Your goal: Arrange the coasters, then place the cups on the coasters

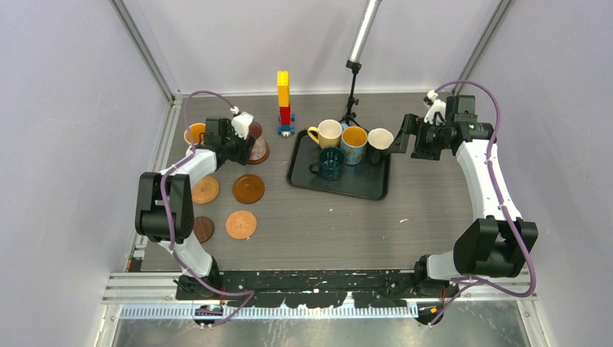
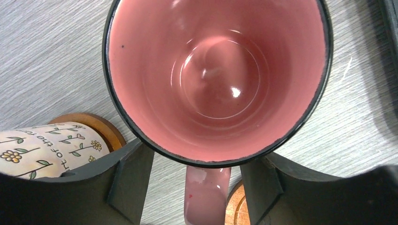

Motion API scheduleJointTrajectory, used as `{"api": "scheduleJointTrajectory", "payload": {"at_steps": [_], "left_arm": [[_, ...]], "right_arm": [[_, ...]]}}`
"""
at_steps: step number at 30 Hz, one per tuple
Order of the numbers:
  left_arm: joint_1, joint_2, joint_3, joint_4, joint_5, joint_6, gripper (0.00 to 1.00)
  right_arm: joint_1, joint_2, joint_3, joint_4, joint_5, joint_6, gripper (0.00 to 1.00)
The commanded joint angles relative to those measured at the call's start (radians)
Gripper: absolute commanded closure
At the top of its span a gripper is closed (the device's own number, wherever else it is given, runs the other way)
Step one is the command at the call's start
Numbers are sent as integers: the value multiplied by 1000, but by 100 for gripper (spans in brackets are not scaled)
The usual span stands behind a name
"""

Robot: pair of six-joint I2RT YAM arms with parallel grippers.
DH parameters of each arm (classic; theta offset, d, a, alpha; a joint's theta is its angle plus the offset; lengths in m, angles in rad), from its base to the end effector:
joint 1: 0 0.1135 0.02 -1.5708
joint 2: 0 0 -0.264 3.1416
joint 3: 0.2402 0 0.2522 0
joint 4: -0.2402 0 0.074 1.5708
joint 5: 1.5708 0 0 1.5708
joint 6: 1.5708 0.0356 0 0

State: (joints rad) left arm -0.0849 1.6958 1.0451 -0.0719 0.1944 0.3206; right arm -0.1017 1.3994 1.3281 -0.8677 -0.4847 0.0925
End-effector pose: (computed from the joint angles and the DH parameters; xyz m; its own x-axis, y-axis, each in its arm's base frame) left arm 0.3640 -0.0379 0.2028 -0.5537 0.3574 -0.7521 0.4237 0.8985 0.1151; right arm 0.2861 -0.0125 0.3309 -0.8164 0.1655 -0.5533 -0.1090 0.8967 0.4289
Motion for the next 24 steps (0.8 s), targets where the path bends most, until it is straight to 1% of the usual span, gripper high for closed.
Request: {"api": "scheduleJointTrajectory", "payload": {"at_steps": [1, 5, 8, 10, 14, 17, 20, 24], "left_arm": [[0, -48, 32, 4, 34, -16, 33], [1, -155, 40, -98, 56, 3, 29], [1, -223, 95, -241, 69, 39, 25], [1, -250, 158, -367, 134, 95, 25], [-30, -221, 334, -643, 342, 251, 26], [-115, -121, 478, -806, 397, 299, 26], [-219, -24, 573, -842, 365, 282, 28], [-342, 62, 598, -755, 259, 190, 28]], "right_arm": [[-4, -14, 12, 22, -15, 8, 10], [-4, -24, 14, 10, -11, -10, 10], [-4, -32, 7, 8, -11, -15, 10], [-4, -33, 6, 6, -14, -17, 10], [-4, -23, 6, 5, -22, -19, 10], [-4, -16, 3, 5, -30, -18, 10], [-4, -11, 2, 10, -35, -17, 10], [-4, -15, -1, 12, -33, -19, 10]]}}
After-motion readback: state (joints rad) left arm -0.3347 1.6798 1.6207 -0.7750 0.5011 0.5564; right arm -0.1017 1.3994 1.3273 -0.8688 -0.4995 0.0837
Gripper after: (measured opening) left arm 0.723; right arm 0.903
